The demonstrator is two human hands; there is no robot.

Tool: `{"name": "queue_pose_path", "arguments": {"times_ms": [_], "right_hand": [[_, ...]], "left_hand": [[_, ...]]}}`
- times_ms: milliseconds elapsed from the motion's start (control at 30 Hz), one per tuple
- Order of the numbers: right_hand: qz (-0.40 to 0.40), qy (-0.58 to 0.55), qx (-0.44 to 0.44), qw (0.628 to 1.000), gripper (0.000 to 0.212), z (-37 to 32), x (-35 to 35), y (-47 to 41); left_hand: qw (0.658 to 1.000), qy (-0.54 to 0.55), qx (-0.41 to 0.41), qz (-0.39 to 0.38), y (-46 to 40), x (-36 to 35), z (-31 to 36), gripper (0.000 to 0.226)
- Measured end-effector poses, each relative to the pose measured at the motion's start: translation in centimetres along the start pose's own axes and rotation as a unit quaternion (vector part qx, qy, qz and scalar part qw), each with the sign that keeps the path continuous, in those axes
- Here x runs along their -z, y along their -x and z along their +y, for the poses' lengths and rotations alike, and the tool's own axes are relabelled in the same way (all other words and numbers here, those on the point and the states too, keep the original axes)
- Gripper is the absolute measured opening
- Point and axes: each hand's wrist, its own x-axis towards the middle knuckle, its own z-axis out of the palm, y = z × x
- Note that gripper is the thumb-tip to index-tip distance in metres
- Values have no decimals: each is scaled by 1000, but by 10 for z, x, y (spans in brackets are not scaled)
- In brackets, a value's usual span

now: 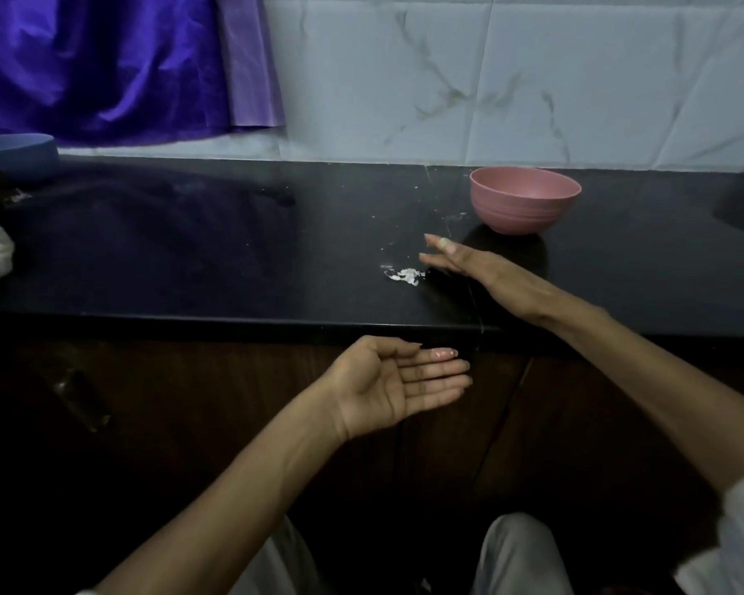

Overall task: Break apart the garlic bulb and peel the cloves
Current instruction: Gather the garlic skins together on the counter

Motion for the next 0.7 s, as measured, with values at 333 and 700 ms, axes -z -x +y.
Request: {"name": "queue_pose_path", "arguments": {"times_ms": [333,700], "right_hand": [[-78,268,-25,960,87,-6,0,-32],[-97,226,37,969,62,-12,-25,-48]], "left_hand": [[985,159,36,-59,-22,19,-14,53],[981,172,39,-75,-28,18,-17,56]]}}
